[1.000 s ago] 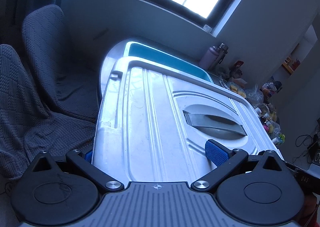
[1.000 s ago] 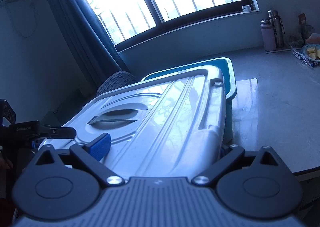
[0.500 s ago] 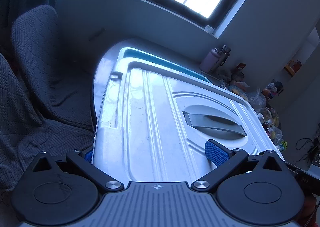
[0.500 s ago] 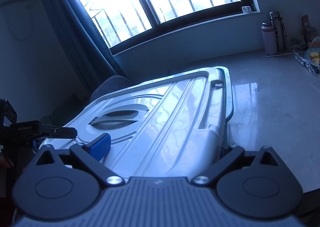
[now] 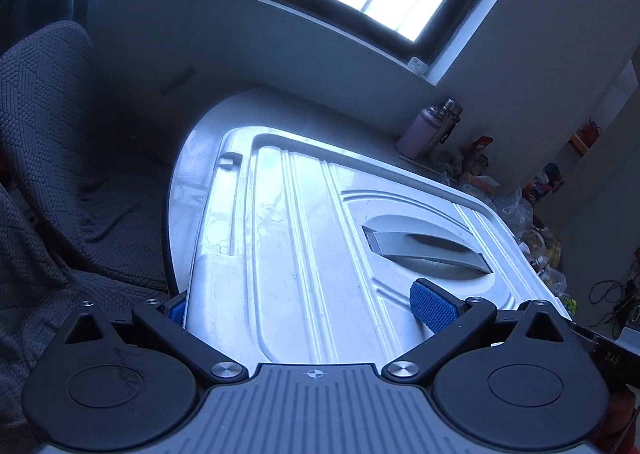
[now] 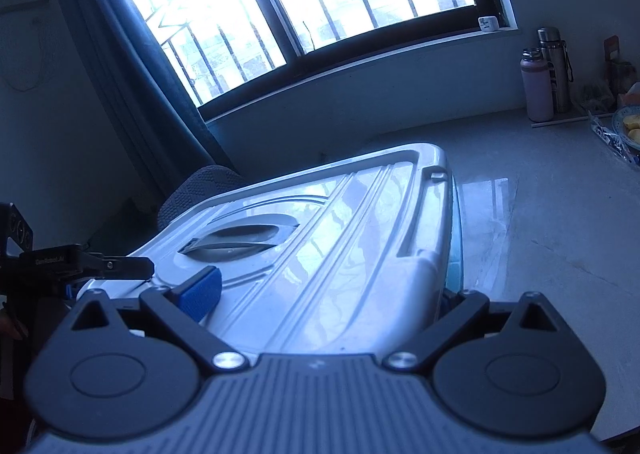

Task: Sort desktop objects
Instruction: 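Lower the white lid onto the bin opening with both grippers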

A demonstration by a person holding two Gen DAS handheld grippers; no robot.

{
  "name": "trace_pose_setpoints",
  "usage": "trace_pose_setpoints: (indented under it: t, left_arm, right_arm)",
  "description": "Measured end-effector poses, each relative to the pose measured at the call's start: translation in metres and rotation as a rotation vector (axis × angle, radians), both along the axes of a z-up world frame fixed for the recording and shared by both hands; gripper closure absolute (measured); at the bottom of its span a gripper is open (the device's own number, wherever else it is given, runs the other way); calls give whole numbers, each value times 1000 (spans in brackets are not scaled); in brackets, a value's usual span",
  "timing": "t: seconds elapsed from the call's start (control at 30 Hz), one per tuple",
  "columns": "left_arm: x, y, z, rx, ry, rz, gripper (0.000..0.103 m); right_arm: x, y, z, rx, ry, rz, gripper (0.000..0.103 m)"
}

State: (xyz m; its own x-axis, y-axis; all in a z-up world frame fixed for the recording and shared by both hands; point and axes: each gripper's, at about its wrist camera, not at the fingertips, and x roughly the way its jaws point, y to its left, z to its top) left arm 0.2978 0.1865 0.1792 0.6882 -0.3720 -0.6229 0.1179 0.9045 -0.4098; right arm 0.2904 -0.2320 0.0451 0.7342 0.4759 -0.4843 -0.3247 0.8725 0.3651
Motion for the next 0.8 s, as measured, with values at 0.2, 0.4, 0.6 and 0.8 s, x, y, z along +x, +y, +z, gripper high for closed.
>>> trace_pose_setpoints:
  t: [0.2, 0.4, 0.6, 0.8]
  left_arm:
    - [22, 4, -1, 8, -6, -10, 0]
    - [43, 4, -2, 16, -3, 1, 0]
    - [64, 2, -5, 16, -1, 29, 0]
    - [84, -3, -10, 21, 4, 26, 0]
  right_arm:
    - [18, 2, -5, 9, -4, -11, 4]
    - [39, 1, -7, 17, 1, -5, 4]
    - [64, -4, -9, 20, 10, 17, 4]
    - [81, -10, -13, 26, 23, 12, 4]
